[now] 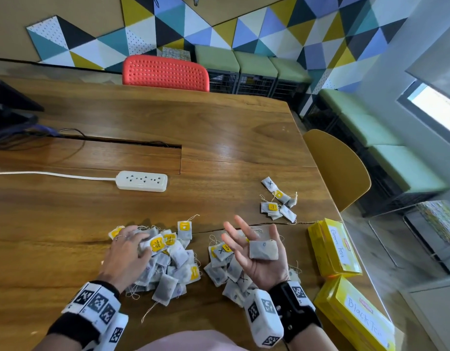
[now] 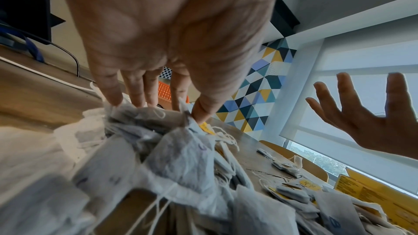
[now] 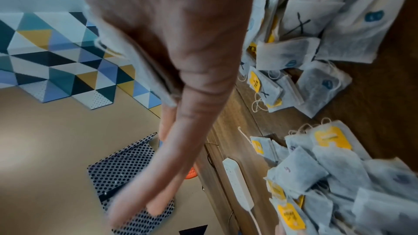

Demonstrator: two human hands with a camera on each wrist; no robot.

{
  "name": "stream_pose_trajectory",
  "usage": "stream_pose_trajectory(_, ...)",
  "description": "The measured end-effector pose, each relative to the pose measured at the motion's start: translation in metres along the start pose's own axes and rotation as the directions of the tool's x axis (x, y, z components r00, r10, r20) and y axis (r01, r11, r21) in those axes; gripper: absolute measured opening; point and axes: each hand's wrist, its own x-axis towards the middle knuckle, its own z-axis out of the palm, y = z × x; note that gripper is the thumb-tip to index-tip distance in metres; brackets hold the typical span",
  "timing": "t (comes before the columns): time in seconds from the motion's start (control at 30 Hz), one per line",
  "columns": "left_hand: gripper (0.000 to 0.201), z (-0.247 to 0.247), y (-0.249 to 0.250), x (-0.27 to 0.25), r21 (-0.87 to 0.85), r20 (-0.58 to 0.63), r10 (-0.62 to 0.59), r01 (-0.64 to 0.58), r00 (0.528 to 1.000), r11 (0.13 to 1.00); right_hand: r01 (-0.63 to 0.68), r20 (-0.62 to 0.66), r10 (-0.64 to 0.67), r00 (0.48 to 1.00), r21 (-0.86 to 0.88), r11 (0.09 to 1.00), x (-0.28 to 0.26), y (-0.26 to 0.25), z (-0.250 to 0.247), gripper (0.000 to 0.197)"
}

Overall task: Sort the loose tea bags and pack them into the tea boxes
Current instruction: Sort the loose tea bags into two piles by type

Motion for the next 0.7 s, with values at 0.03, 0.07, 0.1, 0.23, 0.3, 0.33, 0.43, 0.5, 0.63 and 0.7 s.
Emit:
stream_pose_trajectory(0.03,0.038,0.0,0.0,0.0,-0.003,-0.002,0.005,-0.005,1.0,1.0,-0.001,-0.036,0.0,0.999,-0.027,1.0,0.002,-0.001,-0.001,0.08)
stream_pose_trajectory(0.07,0.038,0.0,0.0,0.0,-0.005,-0.003,0.01,-0.01,1.0,1.0,-0.01,-0.097,0.004,0.995,-0.061,0.998,0.003,-0.002,0.0,0.077)
stream_pose_trajectory(0.1,0.038,0.0,0.0,-0.001,-0.006,-0.005,0.013,-0.013,1.0,1.0,-0.031,-0.178,0.012,0.984,-0.108,0.994,0.005,-0.004,0.0,0.071)
stream_pose_trajectory(0.23,0.036,-0.001,0.0,-0.002,-0.024,-0.007,0.005,-0.006,1.0,1.0,-0.267,-0.549,-0.246,0.799,-0.69,0.673,0.008,-0.008,0.001,0.026)
stream_pose_trajectory(0.3,0.036,-0.001,-0.001,-0.003,-0.038,0.002,0.004,-0.004,1.0,0.999,-0.465,-0.536,-0.444,0.718,-0.844,0.268,0.005,-0.013,-0.003,0.021)
stream_pose_trajectory(0.33,0.036,-0.001,-0.002,-0.003,-0.048,0.004,0.004,-0.003,1.0,0.999,-0.538,-0.483,-0.511,0.711,-0.842,0.046,0.004,-0.016,-0.005,0.022)
stream_pose_trajectory(0.43,0.035,-0.002,-0.006,-0.004,-0.078,-0.016,0.014,-0.016,1.0,0.997,-0.654,-0.347,-0.58,0.737,-0.583,-0.482,0.0,-0.019,-0.007,0.026)
stream_pose_trajectory(0.5,0.035,-0.002,-0.008,-0.004,-0.091,-0.031,0.009,-0.012,0.999,0.996,-0.612,-0.263,-0.559,0.786,-0.449,-0.651,0.001,-0.011,-0.003,0.032)
stream_pose_trajectory(0.63,0.034,0.0,-0.008,-0.005,-0.098,-0.029,-0.006,0.003,1.0,0.995,-0.397,-0.29,-0.297,0.91,-0.399,-0.827,0.018,0.02,-0.002,0.053)
stream_pose_trajectory(0.7,0.033,0.001,-0.008,-0.005,-0.094,-0.026,-0.003,0.0,1.0,0.996,-0.361,-0.372,-0.213,0.904,-0.394,-0.845,0.029,0.032,-0.013,0.057)
